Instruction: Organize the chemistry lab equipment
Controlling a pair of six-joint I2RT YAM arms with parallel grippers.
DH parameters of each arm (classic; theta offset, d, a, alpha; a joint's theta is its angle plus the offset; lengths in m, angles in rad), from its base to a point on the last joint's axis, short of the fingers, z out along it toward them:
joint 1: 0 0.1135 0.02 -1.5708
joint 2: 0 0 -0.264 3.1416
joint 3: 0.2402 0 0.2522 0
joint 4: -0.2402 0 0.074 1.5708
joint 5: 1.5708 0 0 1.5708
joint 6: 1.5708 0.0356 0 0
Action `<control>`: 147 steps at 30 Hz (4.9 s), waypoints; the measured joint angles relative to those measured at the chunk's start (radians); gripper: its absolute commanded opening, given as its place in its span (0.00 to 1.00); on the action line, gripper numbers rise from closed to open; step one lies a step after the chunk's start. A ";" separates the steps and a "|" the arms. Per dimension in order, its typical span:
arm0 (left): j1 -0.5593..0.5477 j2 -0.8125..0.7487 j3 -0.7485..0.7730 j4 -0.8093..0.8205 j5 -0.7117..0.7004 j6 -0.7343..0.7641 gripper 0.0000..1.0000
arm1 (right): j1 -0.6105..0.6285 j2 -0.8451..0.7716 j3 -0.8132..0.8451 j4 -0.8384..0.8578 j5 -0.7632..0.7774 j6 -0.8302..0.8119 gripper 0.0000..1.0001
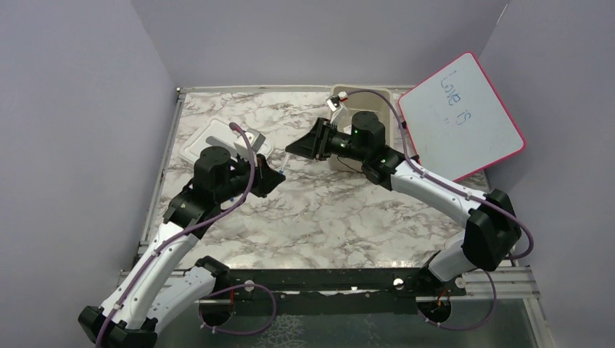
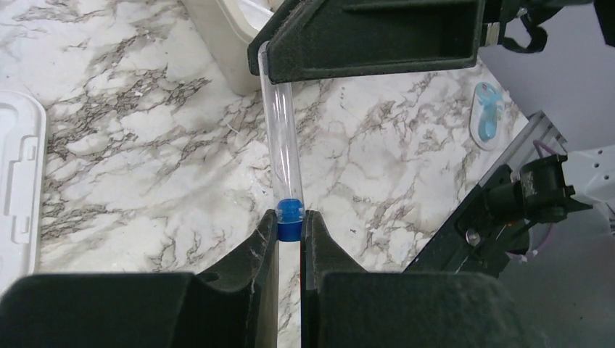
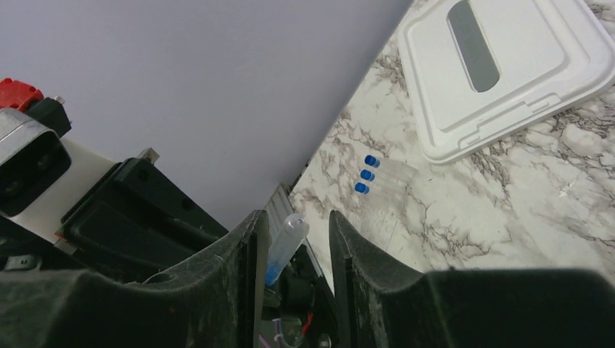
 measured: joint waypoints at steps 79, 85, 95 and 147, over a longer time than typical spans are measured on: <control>0.000 0.024 -0.153 0.636 -0.229 -0.704 0.35 | -0.080 0.029 -0.317 0.743 0.162 0.808 0.12; 0.000 0.053 -0.153 0.636 -0.203 -0.696 0.22 | -0.080 0.037 -0.317 0.743 0.163 0.808 0.12; 0.000 0.054 -0.153 0.630 -0.203 -0.667 0.30 | -0.080 0.043 -0.317 0.739 0.163 0.808 0.12; 0.084 0.303 0.137 -0.645 -0.504 -0.188 0.00 | -0.084 -0.098 -0.514 0.170 0.137 0.152 0.59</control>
